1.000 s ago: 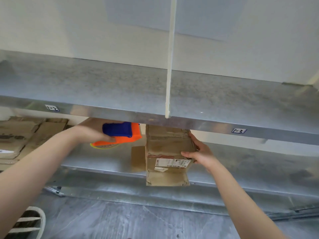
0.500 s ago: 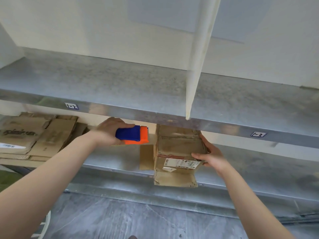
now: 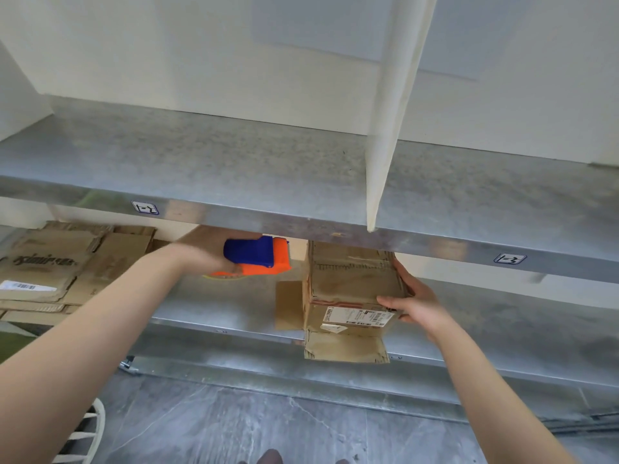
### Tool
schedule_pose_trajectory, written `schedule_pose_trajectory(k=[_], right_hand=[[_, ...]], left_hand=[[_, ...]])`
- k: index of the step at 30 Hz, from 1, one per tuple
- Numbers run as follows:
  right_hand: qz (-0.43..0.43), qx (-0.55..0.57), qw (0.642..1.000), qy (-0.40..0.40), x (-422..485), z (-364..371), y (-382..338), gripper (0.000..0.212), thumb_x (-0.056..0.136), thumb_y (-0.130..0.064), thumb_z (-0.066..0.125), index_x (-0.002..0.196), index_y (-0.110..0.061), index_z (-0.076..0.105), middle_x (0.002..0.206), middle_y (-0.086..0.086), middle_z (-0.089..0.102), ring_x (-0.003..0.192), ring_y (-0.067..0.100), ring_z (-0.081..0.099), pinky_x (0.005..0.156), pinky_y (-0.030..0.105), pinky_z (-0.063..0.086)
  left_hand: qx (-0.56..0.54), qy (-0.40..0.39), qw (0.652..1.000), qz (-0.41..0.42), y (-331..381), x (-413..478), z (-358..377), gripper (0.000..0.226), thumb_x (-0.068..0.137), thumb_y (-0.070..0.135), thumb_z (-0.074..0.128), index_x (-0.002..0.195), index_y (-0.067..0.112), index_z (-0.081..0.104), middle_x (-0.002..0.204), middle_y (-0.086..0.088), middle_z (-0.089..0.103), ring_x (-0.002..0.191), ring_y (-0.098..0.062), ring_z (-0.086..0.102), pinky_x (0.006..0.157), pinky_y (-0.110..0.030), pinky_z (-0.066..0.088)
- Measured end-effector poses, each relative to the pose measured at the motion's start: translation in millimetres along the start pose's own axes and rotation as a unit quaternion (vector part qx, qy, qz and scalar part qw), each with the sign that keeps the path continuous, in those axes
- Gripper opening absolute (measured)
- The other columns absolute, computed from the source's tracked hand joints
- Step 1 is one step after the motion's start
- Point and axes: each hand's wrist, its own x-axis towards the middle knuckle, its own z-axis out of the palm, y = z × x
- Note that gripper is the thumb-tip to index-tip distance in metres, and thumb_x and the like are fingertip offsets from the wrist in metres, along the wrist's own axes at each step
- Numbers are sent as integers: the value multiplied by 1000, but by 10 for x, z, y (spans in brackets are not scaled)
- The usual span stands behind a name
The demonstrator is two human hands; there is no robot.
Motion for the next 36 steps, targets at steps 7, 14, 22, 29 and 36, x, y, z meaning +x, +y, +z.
schedule_pose_trajectory(k=[7, 14, 22, 29, 36], right_hand=[[-3, -11, 1000, -5, 6, 8, -15, 92, 75, -15, 82, 147, -45, 33, 128, -10, 61, 99, 4, 63, 63, 16, 50], [-2, -8, 1000, -8, 0, 3, -17, 89, 77, -11, 80, 147, -42, 34, 122, -12, 62, 96, 0, 63, 58, 9, 49], [-8, -13, 1000, 7, 50, -8, 2, 91, 74, -14, 82, 146, -45, 35, 122, -14, 61, 100, 8, 64, 75, 26, 54], [-10, 8, 1000, 3, 32, 11, -6, 89, 75, -10, 81, 146, -40, 36, 123, -9, 60, 97, 2, 62, 59, 11, 50], [-15, 10, 1000, -4, 58, 23, 0, 87, 76, -7, 80, 147, -33, 37, 128, -3, 60, 99, 0, 59, 59, 8, 48]], left_hand=[[52, -39, 997, 33, -155, 162, 339, 76, 73, 32, 80, 140, 37, 45, 117, 7, 55, 112, -15, 48, 86, -22, 31], [54, -54, 995, 70, -355, 59, 89, 73, 69, 44, 78, 136, 37, 50, 113, 11, 58, 106, -11, 51, 83, -11, 32], [116, -25, 989, 85, -431, 21, 215, 61, 68, 65, 56, 125, 45, 55, 99, 15, 59, 98, -13, 54, 83, -24, 38], [125, -53, 986, 97, -196, 266, 461, 31, 73, 53, 63, 102, 48, 57, 87, 18, 57, 86, -8, 51, 78, -28, 46], [109, -74, 987, 96, 82, 459, 700, 16, 70, 34, 68, 83, 33, 59, 81, 8, 57, 80, -13, 52, 71, -31, 46]])
